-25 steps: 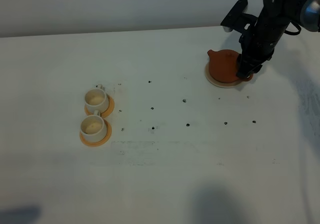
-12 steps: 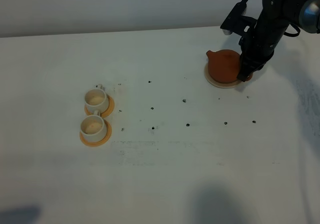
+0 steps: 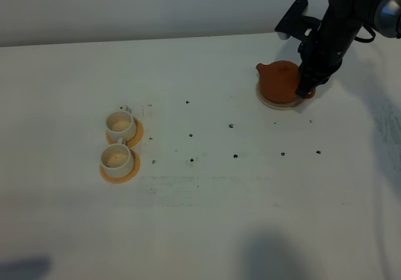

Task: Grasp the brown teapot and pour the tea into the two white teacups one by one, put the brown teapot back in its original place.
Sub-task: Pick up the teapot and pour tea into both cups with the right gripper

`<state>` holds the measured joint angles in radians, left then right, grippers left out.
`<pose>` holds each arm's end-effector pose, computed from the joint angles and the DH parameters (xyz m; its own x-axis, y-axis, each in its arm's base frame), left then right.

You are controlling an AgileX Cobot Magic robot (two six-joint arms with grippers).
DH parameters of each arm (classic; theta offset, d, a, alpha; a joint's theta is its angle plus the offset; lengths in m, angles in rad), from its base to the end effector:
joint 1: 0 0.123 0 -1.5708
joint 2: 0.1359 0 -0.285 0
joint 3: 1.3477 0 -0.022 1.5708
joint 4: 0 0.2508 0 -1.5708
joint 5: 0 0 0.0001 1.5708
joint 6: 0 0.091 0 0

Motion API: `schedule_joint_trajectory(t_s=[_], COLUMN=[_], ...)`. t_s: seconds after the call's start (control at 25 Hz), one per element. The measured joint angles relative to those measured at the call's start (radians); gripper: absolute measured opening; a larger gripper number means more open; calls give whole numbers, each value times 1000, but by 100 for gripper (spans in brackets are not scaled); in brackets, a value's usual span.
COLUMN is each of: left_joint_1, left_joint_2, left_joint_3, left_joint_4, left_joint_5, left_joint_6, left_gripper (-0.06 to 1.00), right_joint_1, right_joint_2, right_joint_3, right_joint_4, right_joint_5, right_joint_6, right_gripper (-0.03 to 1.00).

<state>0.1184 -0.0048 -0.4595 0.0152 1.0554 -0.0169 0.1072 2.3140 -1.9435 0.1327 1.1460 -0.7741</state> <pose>-0.0010 0.0011 0.2664 -0.4782 -0.0664 -0.8757 -0.1341 0.9910 -0.0019 0.4755 0.0622 0.1664 -0.6589 -0.7286 -0.1872 -0.7410 0.6715 -0.0053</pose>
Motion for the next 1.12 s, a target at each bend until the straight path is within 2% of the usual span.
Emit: schedule_joint_trajectory(t_s=[0.52,0.72,0.92,1.12], left_joint_1=[0,0,0,0], left_joint_2=[0,0,0,0], left_joint_3=[0,0,0,0], left_joint_4=[0,0,0,0], left_joint_5=[0,0,0,0], left_joint_6=[0,0,0,0], left_gripper=[27,27,27,27], right_joint_1=[19,74,167,247], right_joint_2=[-1,-34,-49,-49], right_joint_3=[-55,-56,-89,-134], right_joint_4=[47,40,-7,-72], right_joint_5=[29,36,38,47], right_joint_6=[20,45,146,333], right_gripper=[9,9,9,9])
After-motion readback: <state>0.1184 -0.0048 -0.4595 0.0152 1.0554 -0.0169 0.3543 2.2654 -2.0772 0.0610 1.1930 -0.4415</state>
